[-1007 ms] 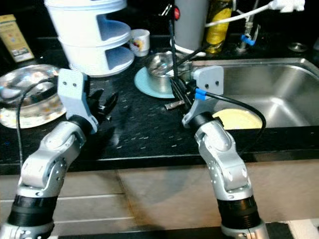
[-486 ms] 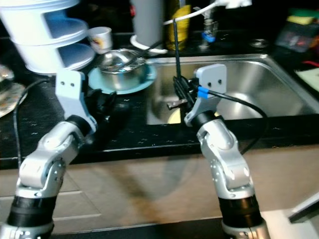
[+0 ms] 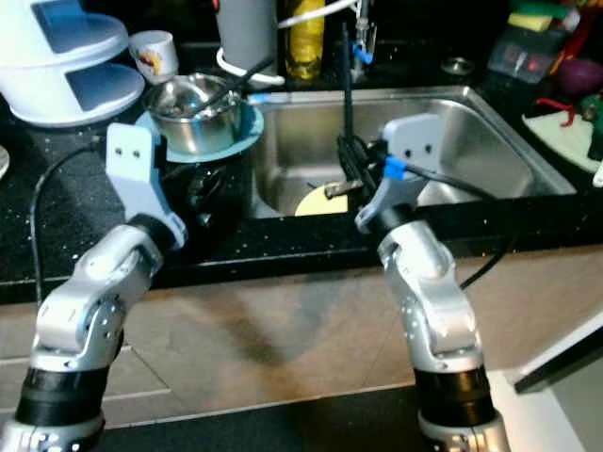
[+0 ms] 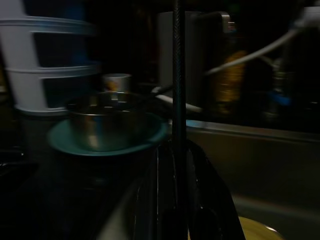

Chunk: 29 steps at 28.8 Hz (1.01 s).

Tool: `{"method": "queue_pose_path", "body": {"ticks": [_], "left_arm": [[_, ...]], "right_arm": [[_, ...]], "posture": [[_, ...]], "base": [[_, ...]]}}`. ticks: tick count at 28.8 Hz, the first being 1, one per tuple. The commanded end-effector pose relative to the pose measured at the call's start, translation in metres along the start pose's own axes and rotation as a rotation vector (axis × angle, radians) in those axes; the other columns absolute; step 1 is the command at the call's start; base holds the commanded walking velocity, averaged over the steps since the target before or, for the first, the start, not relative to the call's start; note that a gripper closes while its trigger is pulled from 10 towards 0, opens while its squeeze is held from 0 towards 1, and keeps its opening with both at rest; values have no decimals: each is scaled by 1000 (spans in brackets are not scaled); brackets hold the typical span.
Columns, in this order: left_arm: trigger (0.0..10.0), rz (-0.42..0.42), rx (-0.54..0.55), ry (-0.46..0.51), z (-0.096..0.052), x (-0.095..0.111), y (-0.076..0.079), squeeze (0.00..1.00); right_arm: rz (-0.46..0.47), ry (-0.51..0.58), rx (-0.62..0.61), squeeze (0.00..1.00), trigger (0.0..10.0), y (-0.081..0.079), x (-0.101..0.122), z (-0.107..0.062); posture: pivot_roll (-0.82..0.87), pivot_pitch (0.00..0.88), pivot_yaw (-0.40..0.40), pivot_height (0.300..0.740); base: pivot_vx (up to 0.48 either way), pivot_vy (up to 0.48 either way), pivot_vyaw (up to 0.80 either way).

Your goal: Kitchen organization

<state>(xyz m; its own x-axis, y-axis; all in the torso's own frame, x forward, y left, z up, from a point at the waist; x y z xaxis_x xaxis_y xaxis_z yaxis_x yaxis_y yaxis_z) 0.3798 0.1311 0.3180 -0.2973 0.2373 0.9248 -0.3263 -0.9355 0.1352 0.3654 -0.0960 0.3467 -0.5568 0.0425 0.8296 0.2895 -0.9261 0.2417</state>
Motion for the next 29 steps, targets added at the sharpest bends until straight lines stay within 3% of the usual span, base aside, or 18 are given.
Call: {"method": "queue_pose_path", "body": {"ticks": [1,21,25,29], "left_arm": [[10000,16,17,-10,-2,-1,-6,0],[10000,36,2,-10,2,2,-6,0],[10000,76,-16,47,2,14,-2,0],[10000,113,-2,88,3,26,-5,0]], "right_arm": [[-2,-22,3,0,10000,-1,-6,-2],[-20,3,-82,0,10000,21,-1,1],[-6,126,-187,0,10000,43,24,-1],[-10,166,-230,0,10000,53,32,-2]], "posture": [[-1,241,-25,740],[5,236,-15,740],[6,231,-13,740],[4,228,-12,740]], "base": [[0,0,0],[0,0,0],[0,0,0],[0,0,0]]}}
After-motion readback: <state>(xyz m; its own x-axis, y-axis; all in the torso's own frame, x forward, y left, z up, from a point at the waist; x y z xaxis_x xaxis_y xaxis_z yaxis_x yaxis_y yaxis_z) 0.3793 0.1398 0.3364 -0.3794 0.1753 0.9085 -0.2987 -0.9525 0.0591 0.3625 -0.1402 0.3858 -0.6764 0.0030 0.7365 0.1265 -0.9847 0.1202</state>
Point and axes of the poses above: a point about 5 cm out from each wrist's last joint towards the gripper, its own z axis pointing out of the wrist towards the gripper, its own x axis along the axis of the wrist's last joint, y = z × x, the point moved 6 cm from there along z, pointing out of the wrist towards the gripper, and after that the axes turned 9 degrees about -z, right-handed, at the moved point
